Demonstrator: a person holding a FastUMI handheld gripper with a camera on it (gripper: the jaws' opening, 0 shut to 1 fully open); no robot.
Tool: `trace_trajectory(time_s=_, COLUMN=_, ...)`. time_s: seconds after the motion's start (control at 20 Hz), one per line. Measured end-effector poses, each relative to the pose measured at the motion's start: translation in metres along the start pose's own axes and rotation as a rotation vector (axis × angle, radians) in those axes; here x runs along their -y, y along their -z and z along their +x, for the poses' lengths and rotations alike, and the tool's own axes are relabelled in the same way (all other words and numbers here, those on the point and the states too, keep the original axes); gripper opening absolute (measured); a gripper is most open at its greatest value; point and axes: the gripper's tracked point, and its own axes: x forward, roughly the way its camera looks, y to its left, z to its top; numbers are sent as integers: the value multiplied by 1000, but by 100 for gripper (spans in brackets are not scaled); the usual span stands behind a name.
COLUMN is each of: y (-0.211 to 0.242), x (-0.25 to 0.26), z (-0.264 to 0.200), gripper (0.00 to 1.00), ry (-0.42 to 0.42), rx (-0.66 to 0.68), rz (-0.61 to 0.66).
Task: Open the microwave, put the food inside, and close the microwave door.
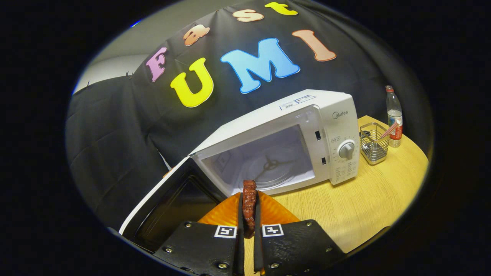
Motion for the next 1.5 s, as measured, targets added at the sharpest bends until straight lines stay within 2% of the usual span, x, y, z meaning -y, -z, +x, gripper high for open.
trace_trajectory(time_s=0.45, y=8, x=4, z=75, gripper=10, ry=-33, rx=32, rz=20)
trace_trajectory(time_s=0.65, y=13, x=14, z=106, gripper=10, ry=-6, rx=19, rz=3)
trace_trajectory(time_s=1.25, y=19, x=23, z=163, gripper=12, ry=-19, rx=23, rz=60)
trace_trajectory(time_s=1.5, y=17, x=33, z=179, gripper=15, ry=20, rx=62, rz=59)
